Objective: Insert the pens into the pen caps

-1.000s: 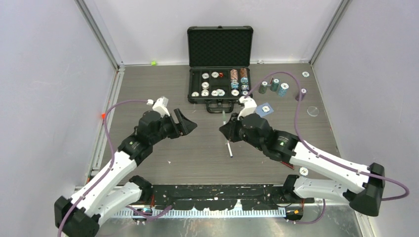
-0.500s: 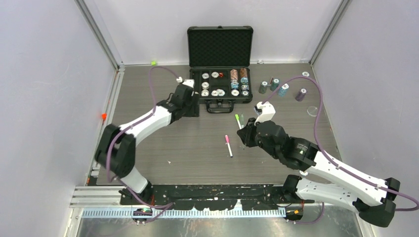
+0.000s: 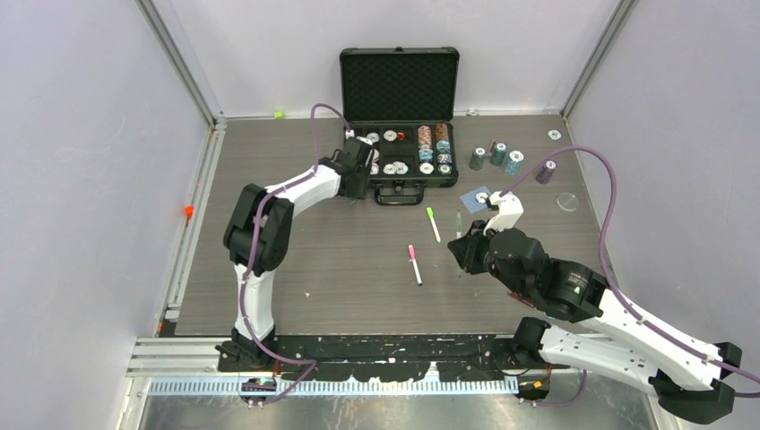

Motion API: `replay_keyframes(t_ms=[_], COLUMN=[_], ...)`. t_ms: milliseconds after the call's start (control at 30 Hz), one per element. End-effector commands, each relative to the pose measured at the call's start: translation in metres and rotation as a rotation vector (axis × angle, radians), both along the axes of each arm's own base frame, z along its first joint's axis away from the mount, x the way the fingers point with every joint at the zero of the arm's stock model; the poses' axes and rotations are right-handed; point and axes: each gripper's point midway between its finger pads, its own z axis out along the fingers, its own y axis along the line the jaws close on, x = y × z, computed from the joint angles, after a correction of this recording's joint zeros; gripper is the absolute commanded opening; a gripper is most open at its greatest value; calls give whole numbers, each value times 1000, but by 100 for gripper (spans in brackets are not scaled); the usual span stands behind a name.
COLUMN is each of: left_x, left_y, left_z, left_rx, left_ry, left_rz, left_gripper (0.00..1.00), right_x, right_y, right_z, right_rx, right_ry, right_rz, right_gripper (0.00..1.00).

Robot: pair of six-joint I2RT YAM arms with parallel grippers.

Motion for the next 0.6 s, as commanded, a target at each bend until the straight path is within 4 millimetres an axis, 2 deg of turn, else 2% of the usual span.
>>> replay_keyframes(t_ms=[0, 400, 567], left_x=[18, 28, 29], left_y=[5, 0, 0], left_z=[2, -25, -31], left_rx=[5, -27, -50], left_ry=[0, 38, 50], left_rz=[0, -14, -8], left_gripper=[41, 33, 25], right_x=[3, 6, 7], right_y=[-9, -5, -4], right_z=[4, 2, 2], right_rx=[-5, -24, -28], right_ry=[-21, -12, -11], right_rz=[-42, -38, -39], right_gripper=[1, 0, 1])
